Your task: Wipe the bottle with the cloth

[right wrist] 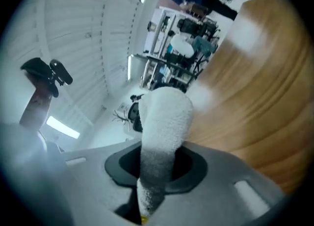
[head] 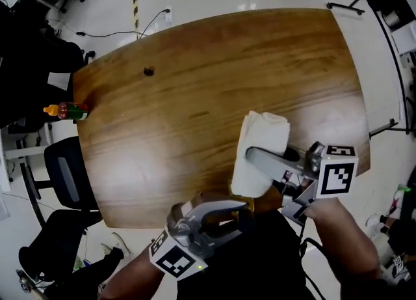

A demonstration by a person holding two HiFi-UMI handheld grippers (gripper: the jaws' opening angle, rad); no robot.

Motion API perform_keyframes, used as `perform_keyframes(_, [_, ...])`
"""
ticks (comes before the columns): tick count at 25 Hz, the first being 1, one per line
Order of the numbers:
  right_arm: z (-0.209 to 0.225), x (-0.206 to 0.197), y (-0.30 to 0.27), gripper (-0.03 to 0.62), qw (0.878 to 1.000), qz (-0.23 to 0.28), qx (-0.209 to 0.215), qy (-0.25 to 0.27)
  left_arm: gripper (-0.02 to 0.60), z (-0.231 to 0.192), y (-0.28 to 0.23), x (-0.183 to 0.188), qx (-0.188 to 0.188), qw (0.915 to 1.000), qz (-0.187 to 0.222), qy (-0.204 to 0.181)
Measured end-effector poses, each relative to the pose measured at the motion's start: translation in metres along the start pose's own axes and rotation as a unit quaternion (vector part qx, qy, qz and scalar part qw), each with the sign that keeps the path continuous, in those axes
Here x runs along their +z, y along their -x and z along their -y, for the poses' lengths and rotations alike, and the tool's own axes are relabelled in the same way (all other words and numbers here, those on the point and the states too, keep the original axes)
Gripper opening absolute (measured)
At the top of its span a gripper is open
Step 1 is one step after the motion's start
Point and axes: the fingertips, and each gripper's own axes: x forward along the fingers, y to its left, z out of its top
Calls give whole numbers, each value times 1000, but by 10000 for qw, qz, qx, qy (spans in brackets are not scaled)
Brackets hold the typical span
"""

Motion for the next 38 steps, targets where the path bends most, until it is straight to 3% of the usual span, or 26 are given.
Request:
perform_keyframes(4, [5, -48, -32, 72, 9871, -1593, 90, 148, 155, 0, -4, 1, 265, 9996, -28, -16])
perform_keyframes(9, [16, -82, -43, 72, 9573, -2752, 284, 840, 155, -1, -7, 2, 671, 9977, 66, 56])
perform_keyframes(13, [23, -99, -55, 72, 9370, -3128, 434, 1491, 155, -3, 1, -1, 677, 9976, 125, 6])
perform_keyframes(18, [42, -116, -59, 71, 9066, -3635, 333, 2116, 155, -3, 0, -1, 702, 9974, 149, 7])
perform_keyframes(32, [78, -133, -67, 71, 8475, -4192, -244, 3247, 155, -5, 1, -5, 836, 9962, 212, -108])
perform_keyframes(38, [82, -134, -69, 71, 8314, -4282, -352, 3523, 155, -6, 2, -8, 808, 9964, 268, -45])
